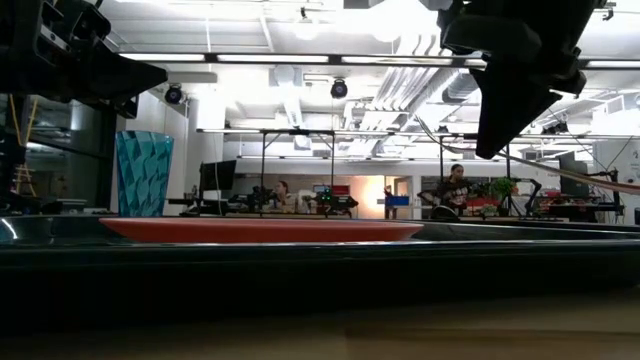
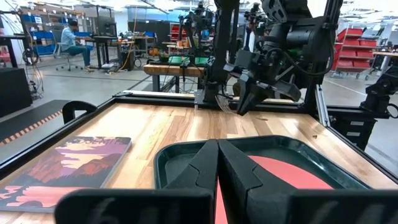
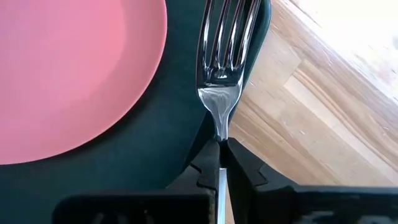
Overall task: Pick and place plate/cup/fork/spoon on tray
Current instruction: Put the orange fork on the black serving tray to the right of the pink plate
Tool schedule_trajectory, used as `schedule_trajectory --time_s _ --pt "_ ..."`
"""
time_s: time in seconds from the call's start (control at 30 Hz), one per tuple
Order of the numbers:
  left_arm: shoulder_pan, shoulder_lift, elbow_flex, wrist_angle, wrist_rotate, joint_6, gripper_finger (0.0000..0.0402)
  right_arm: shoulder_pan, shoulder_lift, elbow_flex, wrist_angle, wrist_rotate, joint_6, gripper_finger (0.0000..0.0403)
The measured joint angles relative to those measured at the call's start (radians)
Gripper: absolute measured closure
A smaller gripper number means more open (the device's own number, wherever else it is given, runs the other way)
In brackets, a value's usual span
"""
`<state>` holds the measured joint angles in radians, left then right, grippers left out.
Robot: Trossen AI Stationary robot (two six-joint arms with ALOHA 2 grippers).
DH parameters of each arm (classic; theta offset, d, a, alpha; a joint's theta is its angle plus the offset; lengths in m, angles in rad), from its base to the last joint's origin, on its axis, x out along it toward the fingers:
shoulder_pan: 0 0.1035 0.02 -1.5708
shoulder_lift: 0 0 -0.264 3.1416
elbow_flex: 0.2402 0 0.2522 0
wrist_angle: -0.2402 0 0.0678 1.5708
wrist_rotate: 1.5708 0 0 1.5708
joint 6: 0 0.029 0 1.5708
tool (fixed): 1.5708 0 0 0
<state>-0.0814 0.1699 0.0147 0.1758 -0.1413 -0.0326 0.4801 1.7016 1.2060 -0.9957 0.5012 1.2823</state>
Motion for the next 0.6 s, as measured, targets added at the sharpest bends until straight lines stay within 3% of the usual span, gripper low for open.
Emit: schedule_trajectory --time_s 0.37,0.6 --pt "0.000 0.000 0.000 0.000 0.000 0.000 0.0401 -0.015 0.002 0.000 0.151 0.023 -0.031 0.0403" --pt "0.000 0.000 0.000 0.000 0.000 0.000 0.0402 -0.079 0.038 0.000 0.256 -0.032 -0.055 0.0403"
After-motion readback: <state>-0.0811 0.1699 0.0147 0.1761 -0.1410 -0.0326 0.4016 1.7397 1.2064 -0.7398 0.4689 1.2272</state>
